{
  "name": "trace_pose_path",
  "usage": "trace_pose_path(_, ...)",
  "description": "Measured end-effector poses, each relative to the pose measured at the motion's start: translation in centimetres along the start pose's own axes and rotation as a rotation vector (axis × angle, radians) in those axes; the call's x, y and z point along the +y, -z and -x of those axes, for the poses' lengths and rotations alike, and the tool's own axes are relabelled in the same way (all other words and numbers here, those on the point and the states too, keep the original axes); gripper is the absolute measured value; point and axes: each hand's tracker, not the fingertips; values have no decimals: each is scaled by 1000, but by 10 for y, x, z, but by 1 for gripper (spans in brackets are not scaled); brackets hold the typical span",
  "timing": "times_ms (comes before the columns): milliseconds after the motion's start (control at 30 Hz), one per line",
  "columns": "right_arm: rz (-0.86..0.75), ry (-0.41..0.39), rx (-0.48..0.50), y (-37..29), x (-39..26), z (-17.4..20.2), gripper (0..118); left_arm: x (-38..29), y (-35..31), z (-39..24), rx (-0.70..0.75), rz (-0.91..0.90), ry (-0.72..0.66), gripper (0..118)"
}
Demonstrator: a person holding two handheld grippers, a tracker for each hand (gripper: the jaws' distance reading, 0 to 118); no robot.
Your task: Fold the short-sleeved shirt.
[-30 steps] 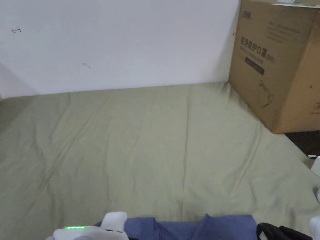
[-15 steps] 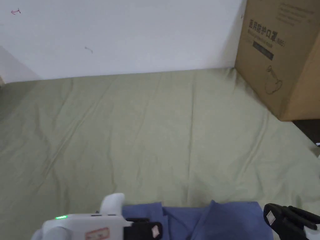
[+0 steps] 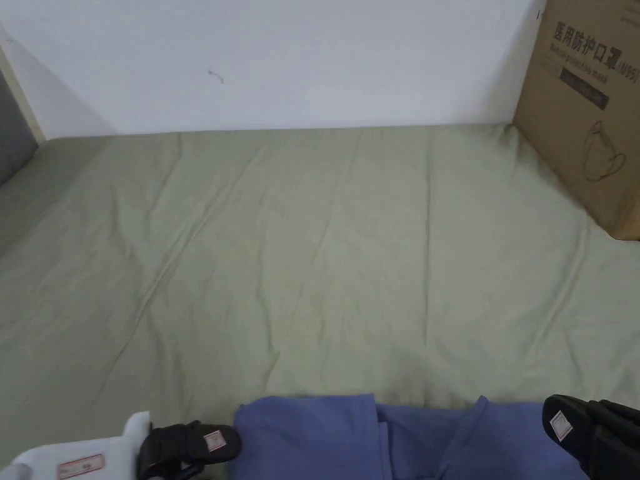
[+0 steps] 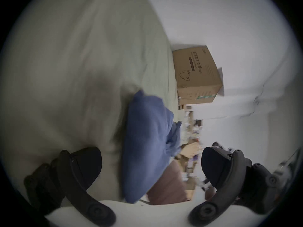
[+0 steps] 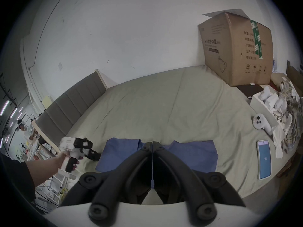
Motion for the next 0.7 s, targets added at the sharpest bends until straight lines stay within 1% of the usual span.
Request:
trace_pose_path(33, 6, -1, 2, 4, 2, 2, 0, 11, 8, 17, -92, -10, 23, 118)
trace_pose_path(67, 11, 0, 1, 6, 4, 5, 0, 13, 20, 13, -167, 9, 73, 118)
trace_pose_path(100, 18, 4, -2, 8, 6, 8, 0, 16, 39, 10, -163, 69, 109, 118)
trace_pose_path(133, 22, 10, -2, 10, 8, 9, 0, 17, 51, 8, -65, 65, 141, 118)
trace_pose_path(167, 25, 15, 0, 10, 9, 10, 0, 10, 57, -2, -21, 58, 175, 118)
trace_pose_path(200, 26, 17, 2, 11, 9, 9, 0, 9, 59, -9, -22, 61, 197, 117)
trace_pose_path(233, 26, 16, 3, 11, 8, 9, 0, 7, 58, -12, 11, 66, 202, 110)
trace_pose_path(267, 24, 14, 3, 10, 8, 9, 0, 4, 55, -15, 68, 60, 218, 76)
trace_pose_path(300, 22, 12, 3, 9, 8, 9, 0, 8, 44, -13, 160, 40, 240, 15)
trace_pose_path(333, 19, 11, 5, 8, 6, 8, 0, 10, 40, -11, 327, 17, 255, 5)
trace_pose_path(367, 18, 13, 7, 8, 4, 7, 0, 8, 39, 0, 456, 19, 204, 5)
trace_pose_path(400, 22, 20, 5, 9, 3, 6, 0, 5, 34, 3, 169, -27, 69, 5)
trace_pose_path(433, 30, 34, -1, 9, 2, 5, 0, 2, 35, -3, 258, -44, 69, 5)
trace_pose_path(467, 35, 50, -2, 8, 0, 3, 0, 0, 36, -14, 334, -39, 160, 5)
trace_pose_path(500, 37, 69, 4, 6, -1, 1, 0, -5, 36, -35, 399, -34, 292, 5)
trace_pose_path(533, 35, 80, 11, 4, -1, -1, 0, -9, 32, -52, 434, -41, 379, 5)
trace_pose_path(567, 29, 80, 13, 0, 0, -3, 0, -19, 33, -75, 467, -39, 424, 5)
trace_pose_path(600, 21, 76, 13, -3, 0, -6, 0, -24, 27, -93, 548, -60, 458, 5)
trace_pose_path(700, -6, 51, 0, -13, 1, -14, 0, -42, 11, -144, 976, -139, 743, 5)
